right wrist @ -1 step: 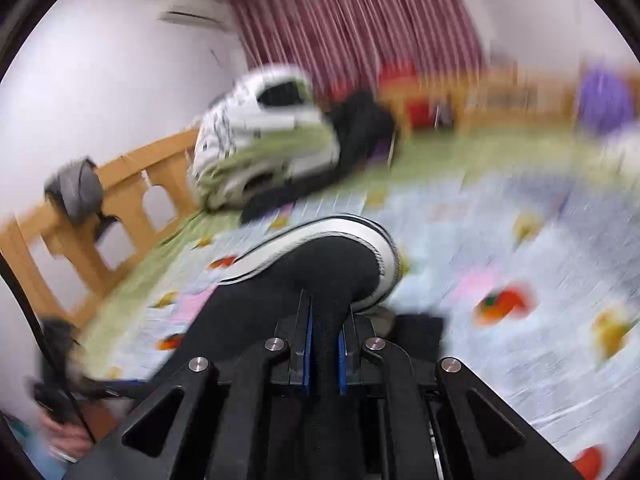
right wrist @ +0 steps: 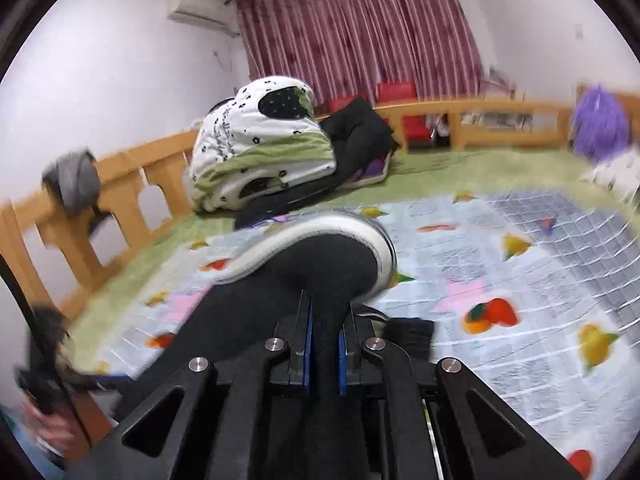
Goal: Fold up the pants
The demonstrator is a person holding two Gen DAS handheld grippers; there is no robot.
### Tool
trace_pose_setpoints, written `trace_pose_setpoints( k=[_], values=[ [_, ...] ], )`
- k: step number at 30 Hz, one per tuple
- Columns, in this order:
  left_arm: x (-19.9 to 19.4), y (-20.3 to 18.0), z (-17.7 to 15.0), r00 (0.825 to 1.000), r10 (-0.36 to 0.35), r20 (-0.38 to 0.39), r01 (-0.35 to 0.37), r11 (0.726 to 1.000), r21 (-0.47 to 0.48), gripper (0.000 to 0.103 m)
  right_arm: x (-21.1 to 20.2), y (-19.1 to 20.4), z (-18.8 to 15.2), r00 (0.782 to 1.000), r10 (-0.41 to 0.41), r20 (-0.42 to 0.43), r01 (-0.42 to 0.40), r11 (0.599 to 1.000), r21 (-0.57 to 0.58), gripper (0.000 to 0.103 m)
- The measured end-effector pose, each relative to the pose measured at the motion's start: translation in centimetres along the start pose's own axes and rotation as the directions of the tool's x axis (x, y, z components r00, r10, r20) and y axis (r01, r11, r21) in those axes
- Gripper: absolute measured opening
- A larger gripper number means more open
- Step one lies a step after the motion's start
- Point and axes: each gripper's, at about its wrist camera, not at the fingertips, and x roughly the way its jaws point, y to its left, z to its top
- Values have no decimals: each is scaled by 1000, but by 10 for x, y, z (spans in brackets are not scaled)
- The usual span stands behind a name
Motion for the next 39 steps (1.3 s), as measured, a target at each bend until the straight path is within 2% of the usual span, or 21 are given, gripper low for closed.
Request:
trace_pose_setpoints(
  k=[2,3,4,5,6,10,14,17,20,21,22,24,26,27,28,29,31,33,35,36,39],
  values=[
    [1,-2,0,1000,8,-3,-8,1000,9,56,32,-18,-18,980,-24,-197,35,998,51,18],
    [1,-2,0,1000,2,-4,-2,1000,5,56,45,-31,-28,958,-50,-282,77,993,85,22],
    [0,-2,0,1000,1,-4,-1,1000,0,56,47,-40,-31,955,-50,-292,87,990,113,26],
    [-2,-2,-1,1000,4,-1,-4,1000,2,56,38,-53,-34,963,-27,-267,79,980,185,41],
    [-5,-3,-2,1000,9,3,-9,1000,13,56,30,-61,-34,969,-10,-248,68,971,228,50],
    [-15,-9,-14,1000,16,-17,-14,994,105,56,12,-68,-37,979,8,-205,54,955,292,50],
    [-22,-22,-36,998,32,-56,-18,974,227,56,20,-60,-49,968,6,-253,70,954,292,50],
    [-23,-31,-45,997,47,-55,-31,966,258,56,26,-55,-60,962,30,-271,60,947,316,50],
    [-14,-40,-46,996,90,-31,-77,957,280,55,21,-45,-63,964,-16,-265,96,951,294,52],
    [-6,-43,-44,990,139,-24,-126,948,292,50,20,-42,-64,962,-32,-270,110,954,279,52],
    [2,-46,-43,984,176,-26,-160,939,304,39,20,-41,-64,961,-39,-275,118,954,276,52],
    [13,-51,-36,982,189,-19,-175,937,302,22,21,-39,-64,957,-49,-287,131,954,271,52],
    [-4,-52,-27,978,173,115,-195,955,225,16,20,-37,-62,958,-71,-279,143,958,247,44],
    [-18,-52,-24,971,146,192,-183,964,194,14,15,-36,-59,963,-75,-259,141,958,248,32],
    [-34,-52,-22,956,114,271,-164,972,168,14,12,-37,-57,967,-65,-246,130,957,259,26],
    [-39,-51,-21,953,108,285,-158,974,161,14,7,-39,-56,973,-43,-228,108,953,282,24],
    [-32,-45,-19,957,141,252,-184,971,153,14,8,-42,-59,974,-26,-227,98,946,310,22],
    [-12,-33,-28,966,190,176,-218,964,150,15,15,-43,-65,969,-21,-247,99,946,308,24],
    [7,-20,-43,967,238,87,-250,954,165,24,16,-41,-70,966,-18,-256,93,955,282,27],
    [7,-16,-50,968,241,72,-249,955,159,32,15,-40,-70,962,-9,-272,88,956,278,30],
    [-13,-8,-63,979,195,64,-204,965,167,41,6,-40,-70,955,-10,-297,95,957,274,36]
  ],
)
